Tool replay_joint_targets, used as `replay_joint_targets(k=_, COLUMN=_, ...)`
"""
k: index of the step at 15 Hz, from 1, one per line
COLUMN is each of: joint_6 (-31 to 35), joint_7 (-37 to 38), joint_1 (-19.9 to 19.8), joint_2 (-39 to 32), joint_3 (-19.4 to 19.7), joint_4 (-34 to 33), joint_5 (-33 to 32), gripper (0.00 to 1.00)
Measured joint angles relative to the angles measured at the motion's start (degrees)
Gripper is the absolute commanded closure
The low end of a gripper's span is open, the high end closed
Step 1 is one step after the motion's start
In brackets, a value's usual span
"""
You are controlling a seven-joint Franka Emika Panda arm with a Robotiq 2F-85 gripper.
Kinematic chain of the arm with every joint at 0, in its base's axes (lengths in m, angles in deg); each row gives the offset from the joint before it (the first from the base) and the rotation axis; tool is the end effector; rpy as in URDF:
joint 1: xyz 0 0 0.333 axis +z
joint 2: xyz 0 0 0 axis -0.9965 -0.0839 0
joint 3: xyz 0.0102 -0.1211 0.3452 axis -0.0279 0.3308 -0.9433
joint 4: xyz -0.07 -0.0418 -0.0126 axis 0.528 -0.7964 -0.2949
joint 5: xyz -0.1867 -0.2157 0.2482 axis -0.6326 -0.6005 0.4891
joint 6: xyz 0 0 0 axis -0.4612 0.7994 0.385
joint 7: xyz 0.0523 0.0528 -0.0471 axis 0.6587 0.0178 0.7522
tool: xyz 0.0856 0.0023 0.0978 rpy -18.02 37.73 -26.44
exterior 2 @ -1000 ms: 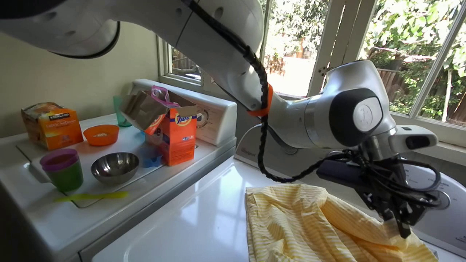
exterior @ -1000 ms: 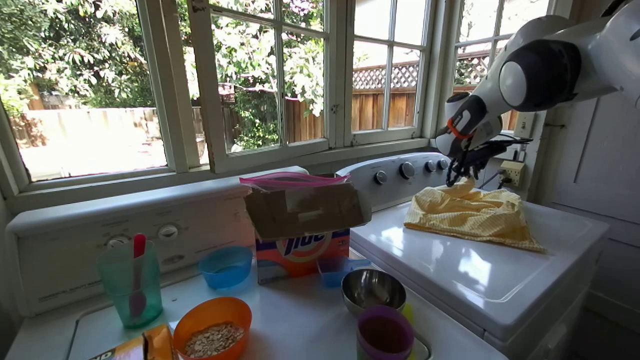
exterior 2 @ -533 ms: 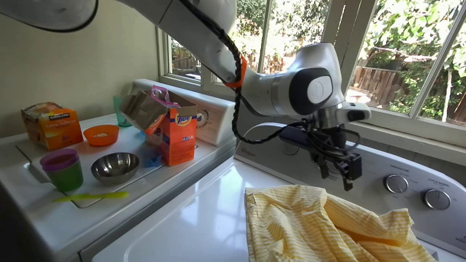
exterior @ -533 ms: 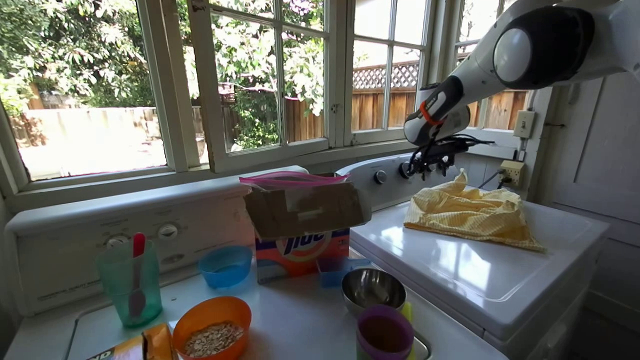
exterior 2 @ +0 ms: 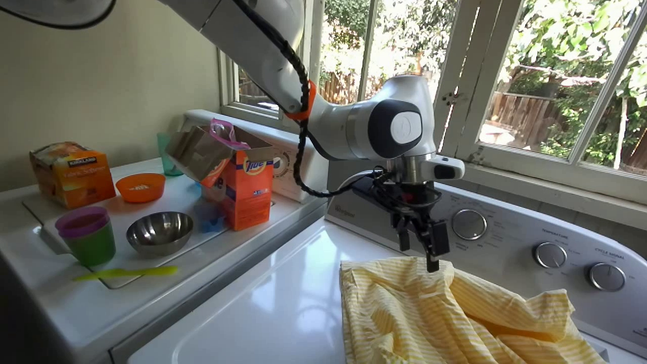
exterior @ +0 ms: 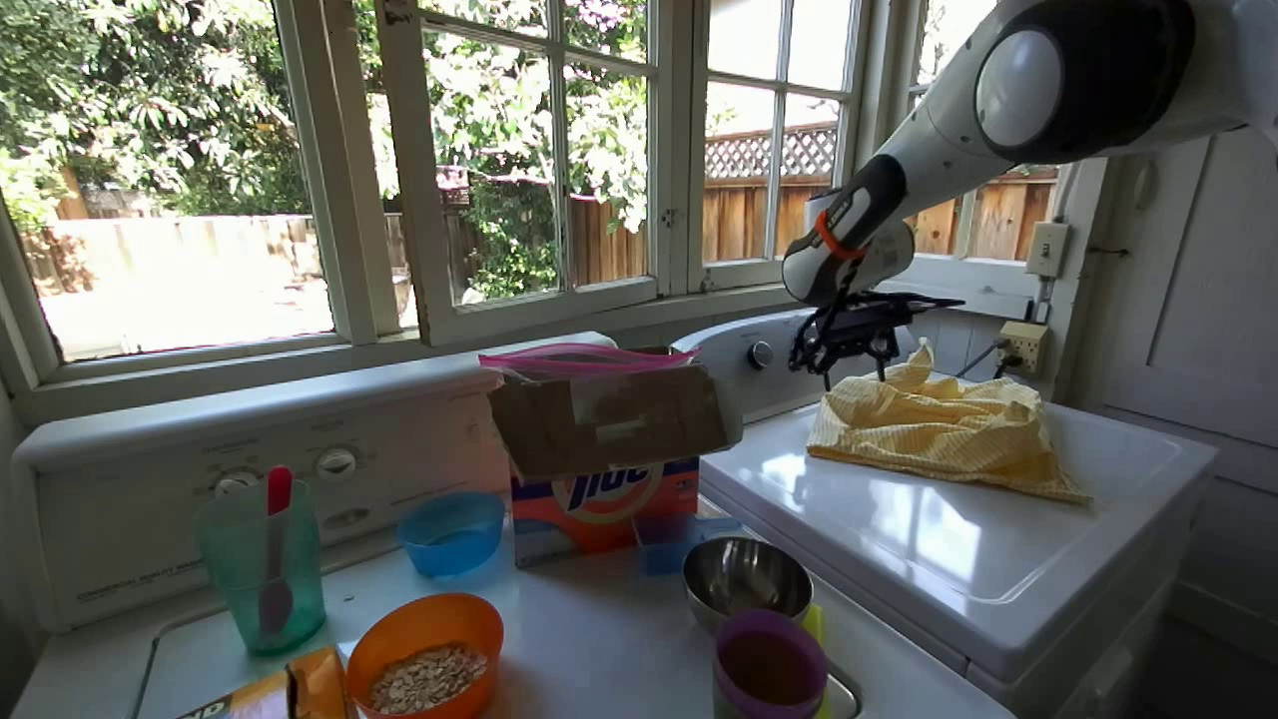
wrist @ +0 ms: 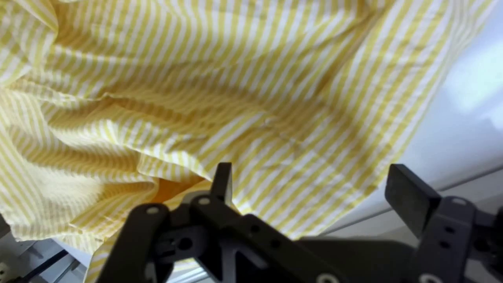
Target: Turn the towel to the right
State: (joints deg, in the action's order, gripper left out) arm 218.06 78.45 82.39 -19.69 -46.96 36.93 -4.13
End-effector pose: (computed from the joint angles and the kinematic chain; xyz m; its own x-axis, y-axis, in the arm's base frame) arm 0.7140 -0.2043 0.3094 0.8722 -0.4511 0.1890 -0.4877 -0.8315 0.2659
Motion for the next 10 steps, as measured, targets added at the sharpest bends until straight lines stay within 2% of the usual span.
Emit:
replay_joint_targets(k=9, joint_6=1.0, joint_7=-4.7, joint_1=-0.4, joint_2=2.0, joint_3=-5.1, joint_4=7.7, joint_5=2.5, gripper=0.96)
replay_joint_targets(k=10, joint_6=1.5, joint_7=-5.7, joint_1=-0.5, joint_2=2.0, joint_3=-5.5, joint_4=8.3, joint_5=2.9, gripper=0.99)
